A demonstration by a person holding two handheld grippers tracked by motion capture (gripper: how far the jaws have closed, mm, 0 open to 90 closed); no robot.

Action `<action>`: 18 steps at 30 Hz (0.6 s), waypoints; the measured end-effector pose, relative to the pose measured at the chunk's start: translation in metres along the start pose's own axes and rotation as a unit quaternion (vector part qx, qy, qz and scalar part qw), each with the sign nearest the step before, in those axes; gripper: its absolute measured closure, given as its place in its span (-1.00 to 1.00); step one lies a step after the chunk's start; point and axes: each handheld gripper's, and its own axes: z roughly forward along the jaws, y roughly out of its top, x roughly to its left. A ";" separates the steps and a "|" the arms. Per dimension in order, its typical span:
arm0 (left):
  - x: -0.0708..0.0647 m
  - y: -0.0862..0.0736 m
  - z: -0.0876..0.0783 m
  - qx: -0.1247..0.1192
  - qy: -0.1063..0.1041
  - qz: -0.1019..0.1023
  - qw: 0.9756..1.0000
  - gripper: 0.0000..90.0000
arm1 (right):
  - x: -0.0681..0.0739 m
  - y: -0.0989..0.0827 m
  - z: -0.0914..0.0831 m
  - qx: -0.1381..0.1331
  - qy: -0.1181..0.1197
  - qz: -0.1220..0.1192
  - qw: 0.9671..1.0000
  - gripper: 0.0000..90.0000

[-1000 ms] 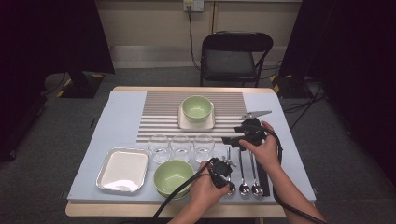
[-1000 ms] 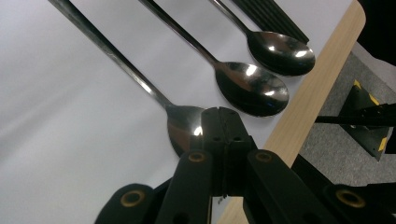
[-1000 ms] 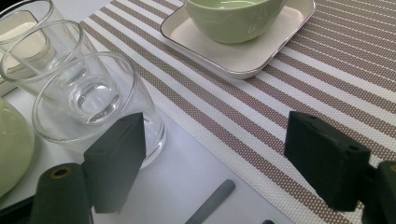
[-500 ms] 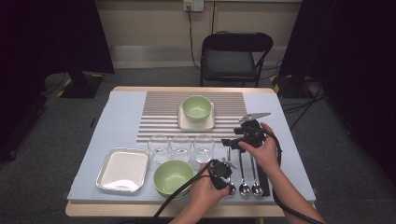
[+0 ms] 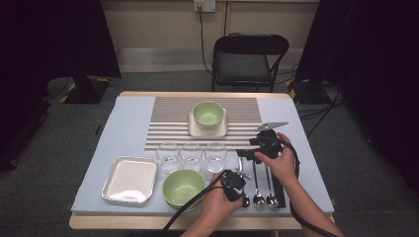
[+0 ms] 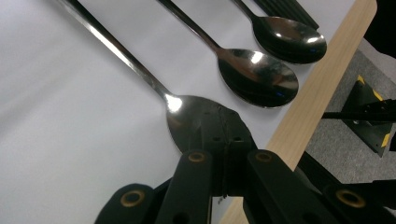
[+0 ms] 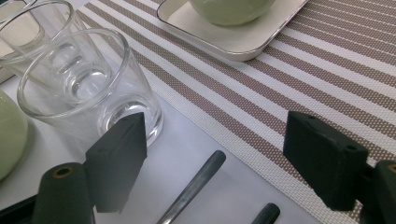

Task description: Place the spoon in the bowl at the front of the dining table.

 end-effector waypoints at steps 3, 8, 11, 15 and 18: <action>0.000 -0.001 0.000 -0.001 0.000 0.001 1.000 1.00 | 0.001 -0.001 0.001 0.001 0.003 -0.001 1.000 -0.52; 0.001 -0.002 0.000 0.000 0.000 -0.001 1.000 1.00 | 0.003 -0.001 0.003 0.001 0.005 -0.003 1.000 -0.50; 0.000 -0.003 0.001 -0.002 0.001 -0.003 1.000 1.00 | 0.004 -0.002 0.003 0.001 0.005 -0.002 1.000 -0.50; 0.000 -0.003 0.001 -0.003 0.002 -0.003 1.000 1.00 | 0.004 -0.004 0.004 0.004 0.008 0.001 1.000 -0.50; 0.001 -0.004 0.002 -0.005 0.002 -0.001 1.000 1.00 | 0.004 -0.006 0.005 0.003 0.010 0.001 1.000 -0.47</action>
